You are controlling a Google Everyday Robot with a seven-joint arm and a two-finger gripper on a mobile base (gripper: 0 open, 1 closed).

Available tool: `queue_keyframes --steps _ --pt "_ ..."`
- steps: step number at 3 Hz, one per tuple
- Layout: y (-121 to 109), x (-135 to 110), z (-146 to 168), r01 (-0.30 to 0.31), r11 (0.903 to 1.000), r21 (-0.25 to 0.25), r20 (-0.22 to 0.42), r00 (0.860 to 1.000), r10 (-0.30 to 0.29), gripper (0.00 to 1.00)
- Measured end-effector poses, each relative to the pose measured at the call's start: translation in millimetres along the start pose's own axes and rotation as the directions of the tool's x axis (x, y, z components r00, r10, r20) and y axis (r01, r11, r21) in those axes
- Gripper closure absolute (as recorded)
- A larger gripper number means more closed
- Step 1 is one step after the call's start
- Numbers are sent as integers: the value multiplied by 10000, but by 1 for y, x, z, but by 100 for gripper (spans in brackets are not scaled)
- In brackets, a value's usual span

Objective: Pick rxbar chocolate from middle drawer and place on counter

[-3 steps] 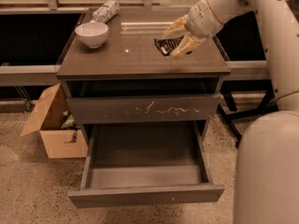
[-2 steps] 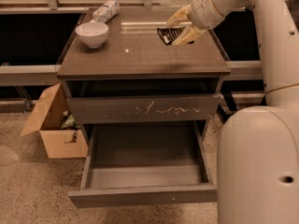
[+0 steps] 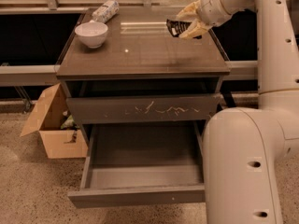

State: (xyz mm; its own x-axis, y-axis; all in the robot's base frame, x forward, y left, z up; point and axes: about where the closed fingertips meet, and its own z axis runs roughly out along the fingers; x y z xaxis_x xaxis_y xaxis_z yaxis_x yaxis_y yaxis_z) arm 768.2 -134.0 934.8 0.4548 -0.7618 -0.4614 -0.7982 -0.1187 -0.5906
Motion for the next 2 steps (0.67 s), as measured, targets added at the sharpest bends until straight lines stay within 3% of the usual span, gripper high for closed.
queue_keyframes --steps 2 --pt "5 29 11 -1031 9943 282 195 9945 1026 11"
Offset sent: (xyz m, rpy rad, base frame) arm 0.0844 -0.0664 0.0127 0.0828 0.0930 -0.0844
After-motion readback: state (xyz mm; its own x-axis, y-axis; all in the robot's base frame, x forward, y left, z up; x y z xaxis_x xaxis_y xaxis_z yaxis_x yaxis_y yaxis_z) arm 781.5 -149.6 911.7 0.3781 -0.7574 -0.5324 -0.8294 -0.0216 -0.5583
